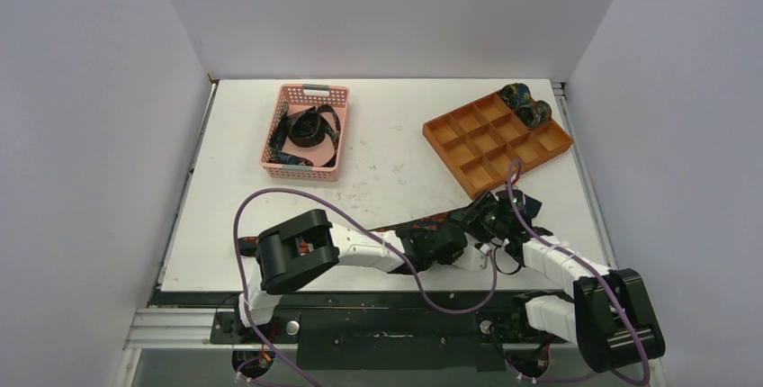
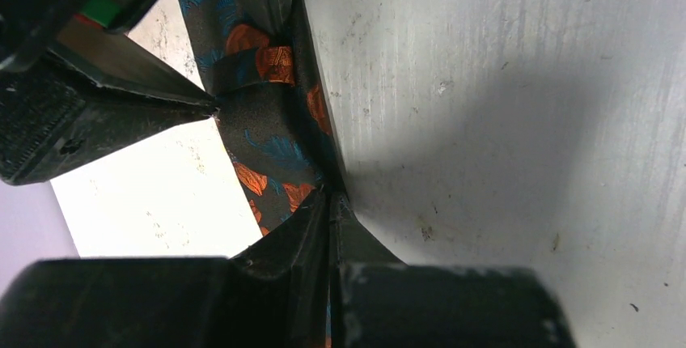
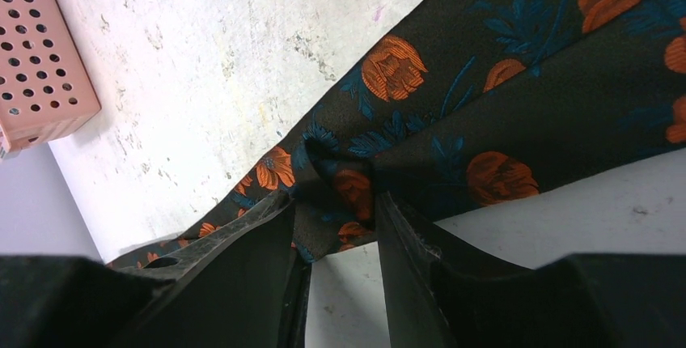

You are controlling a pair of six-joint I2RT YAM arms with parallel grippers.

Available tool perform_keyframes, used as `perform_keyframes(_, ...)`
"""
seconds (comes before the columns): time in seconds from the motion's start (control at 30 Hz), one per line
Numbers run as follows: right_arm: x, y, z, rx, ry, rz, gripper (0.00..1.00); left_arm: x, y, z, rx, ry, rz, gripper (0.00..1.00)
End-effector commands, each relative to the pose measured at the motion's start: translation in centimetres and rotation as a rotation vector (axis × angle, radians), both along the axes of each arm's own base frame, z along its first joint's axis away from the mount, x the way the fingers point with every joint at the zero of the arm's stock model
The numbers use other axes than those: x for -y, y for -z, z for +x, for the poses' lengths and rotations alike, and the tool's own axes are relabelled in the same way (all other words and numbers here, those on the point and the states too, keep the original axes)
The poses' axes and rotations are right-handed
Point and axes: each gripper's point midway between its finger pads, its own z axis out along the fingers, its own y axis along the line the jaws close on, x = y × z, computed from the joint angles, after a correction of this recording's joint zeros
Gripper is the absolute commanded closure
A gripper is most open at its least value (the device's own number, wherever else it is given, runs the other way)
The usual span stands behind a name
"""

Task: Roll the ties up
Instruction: Flatten out the tie at the center of the board.

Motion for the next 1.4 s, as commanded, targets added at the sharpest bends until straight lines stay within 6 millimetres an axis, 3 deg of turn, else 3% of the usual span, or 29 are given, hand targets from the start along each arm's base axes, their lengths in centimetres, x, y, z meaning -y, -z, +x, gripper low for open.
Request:
perform_keyframes(0.0,1.5,-1.1,0.9,0.046,0.036,-0.047,0.58,0.4,-0.1,0.2,-0.023,-0.013,-0.029,1.00)
perform_keyframes(0.27,2.4,-0.5,1.4,0.032,0.046,-0.084,0.70,0.1,0.2,0.1,-0.034,-0.023,-0.033,1.00)
perform_keyframes(0.63,1.5,-0.2,1.5,0.033,0.013,-0.048,0.68,0.2,0.3,0.3,-0.034,-0.020,-0.035,1.00)
perform_keyframes(0.93,1.3,-0.3,1.4,0.036,0.002,-0.048,0.95,0.3,0.2,0.3,-0.035,-0.028,-0.041,1.00)
perform_keyframes(1.37,3.4,-2.5,1.9,0.069,0.039,-0.116,0.95,-0.3,-0.5,0.5,-0.028,-0.072,-0.083,1.00)
